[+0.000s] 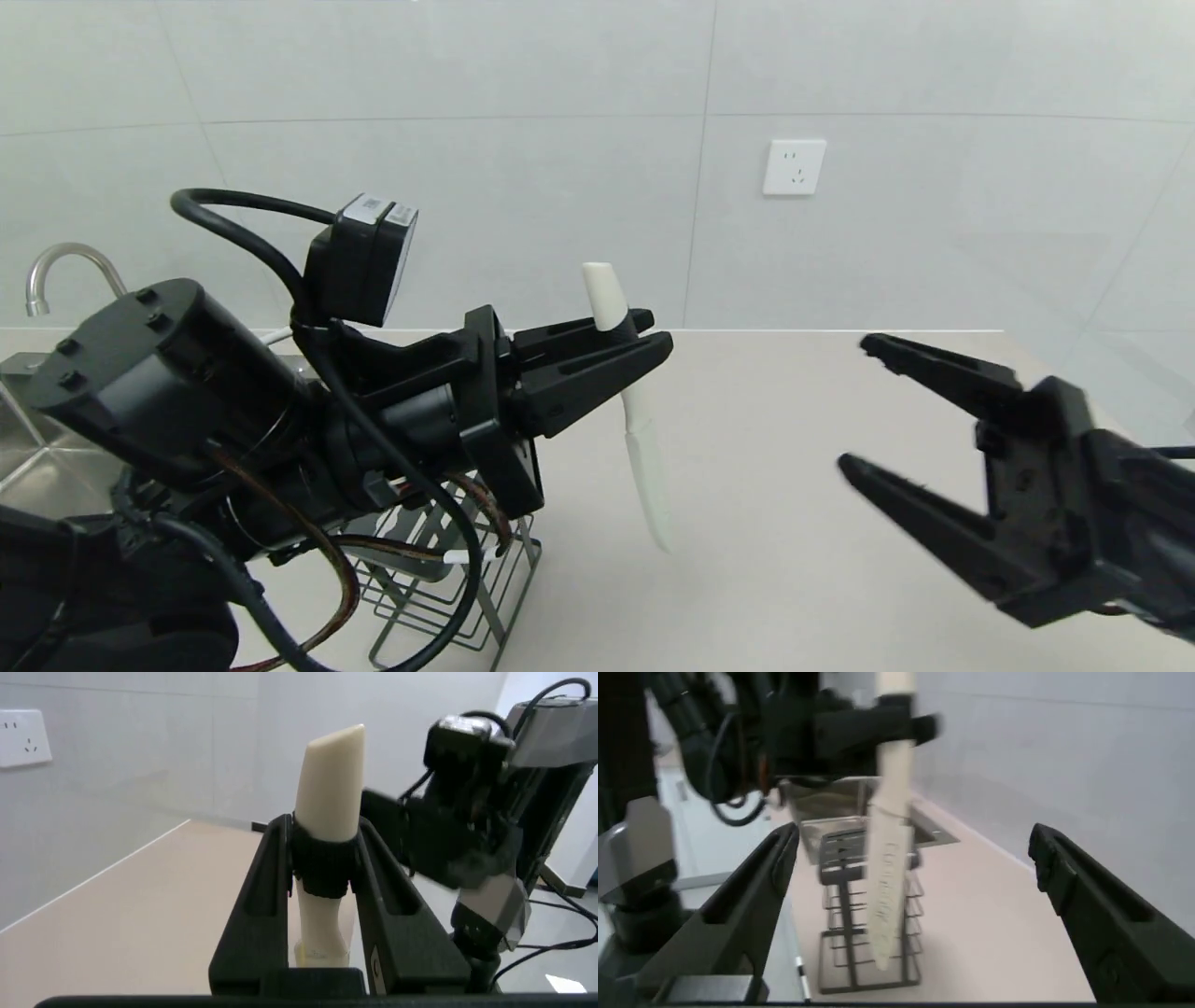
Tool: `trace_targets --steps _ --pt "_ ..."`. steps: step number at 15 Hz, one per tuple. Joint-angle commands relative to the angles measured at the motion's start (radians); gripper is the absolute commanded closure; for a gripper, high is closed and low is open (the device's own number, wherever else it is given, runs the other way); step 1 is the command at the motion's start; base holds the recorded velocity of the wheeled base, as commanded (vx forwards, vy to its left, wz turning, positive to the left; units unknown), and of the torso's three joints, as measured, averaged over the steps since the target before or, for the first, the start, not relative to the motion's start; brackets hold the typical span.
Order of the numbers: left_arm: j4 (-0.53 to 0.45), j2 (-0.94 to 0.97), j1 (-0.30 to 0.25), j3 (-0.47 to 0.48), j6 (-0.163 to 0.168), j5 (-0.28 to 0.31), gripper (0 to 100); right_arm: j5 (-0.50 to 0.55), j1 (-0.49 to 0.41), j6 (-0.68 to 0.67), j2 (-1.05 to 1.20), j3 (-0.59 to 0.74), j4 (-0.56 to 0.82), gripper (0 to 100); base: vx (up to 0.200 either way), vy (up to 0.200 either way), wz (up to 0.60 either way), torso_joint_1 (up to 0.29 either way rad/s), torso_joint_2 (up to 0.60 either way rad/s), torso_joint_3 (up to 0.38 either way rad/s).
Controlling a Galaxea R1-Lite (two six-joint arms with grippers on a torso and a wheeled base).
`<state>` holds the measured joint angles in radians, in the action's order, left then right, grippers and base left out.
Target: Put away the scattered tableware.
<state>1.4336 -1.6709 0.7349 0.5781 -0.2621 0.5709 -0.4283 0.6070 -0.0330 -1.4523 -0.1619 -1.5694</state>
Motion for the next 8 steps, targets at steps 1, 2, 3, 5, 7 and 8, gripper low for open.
trace_targets --steps 1,2,3,5,7,8 --pt "-0.004 0.072 -0.002 -0.058 0.004 -0.005 100 0.002 -0.197 0.001 0.342 0.162 0.005 100 0.000 0.000 0.00 0.000 0.00 0.000" --pt "-0.004 0.080 -0.006 -0.061 0.014 -0.006 100 0.006 -0.236 -0.001 0.418 0.162 0.051 100 0.000 0.000 0.00 0.000 0.00 0.000" --pt "0.001 0.083 -0.026 -0.067 0.038 -0.006 100 0.008 -0.303 -0.001 0.547 0.154 0.132 100 0.000 0.000 0.00 0.000 0.00 0.000" --pt "-0.001 0.100 -0.069 -0.080 0.083 -0.006 100 0.002 -0.470 0.007 0.810 0.137 0.347 100 0.000 0.000 0.00 0.000 0.00 0.000" --pt "-0.009 0.145 -0.068 -0.090 0.087 -0.006 100 0.002 -0.520 0.010 1.004 0.101 0.520 100 0.000 0.000 0.00 0.000 0.00 0.000" --pt "-0.007 0.151 -0.069 -0.090 0.087 -0.006 100 0.002 -0.521 0.013 1.070 0.088 0.578 100 0.000 0.000 0.00 0.000 0.00 0.000"
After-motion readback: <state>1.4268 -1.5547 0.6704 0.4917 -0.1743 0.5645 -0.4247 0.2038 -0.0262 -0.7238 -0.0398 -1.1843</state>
